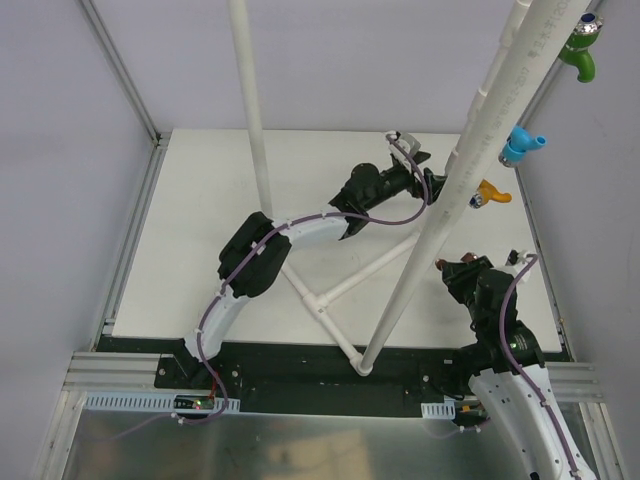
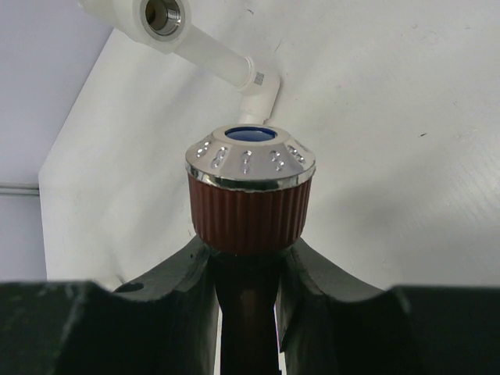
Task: Install the water faucets
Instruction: Install the water faucet onto the adaptor.
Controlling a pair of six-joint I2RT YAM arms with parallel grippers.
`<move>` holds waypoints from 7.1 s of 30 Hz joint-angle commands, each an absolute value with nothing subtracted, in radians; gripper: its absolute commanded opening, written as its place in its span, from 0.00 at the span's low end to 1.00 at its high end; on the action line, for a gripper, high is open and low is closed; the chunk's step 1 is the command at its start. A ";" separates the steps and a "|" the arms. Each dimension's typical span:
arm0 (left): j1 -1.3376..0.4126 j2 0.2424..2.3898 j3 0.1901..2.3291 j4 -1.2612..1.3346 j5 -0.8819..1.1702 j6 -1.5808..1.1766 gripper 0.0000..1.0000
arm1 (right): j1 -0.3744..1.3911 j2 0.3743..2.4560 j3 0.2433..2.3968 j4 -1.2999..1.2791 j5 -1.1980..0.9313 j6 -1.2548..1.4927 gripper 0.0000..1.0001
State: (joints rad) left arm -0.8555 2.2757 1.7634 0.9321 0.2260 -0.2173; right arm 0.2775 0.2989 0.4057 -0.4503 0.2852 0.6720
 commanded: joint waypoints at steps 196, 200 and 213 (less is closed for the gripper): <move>-0.792 1.397 1.401 0.538 0.463 -0.101 0.00 | 0.988 0.804 0.032 1.173 0.359 -0.531 0.00; -0.793 1.397 1.405 0.540 0.474 -0.112 0.00 | 0.988 0.839 0.041 1.209 0.359 -0.543 0.00; -0.795 1.404 1.408 0.540 0.483 -0.117 0.00 | 0.986 0.824 0.081 1.212 0.338 -0.569 0.00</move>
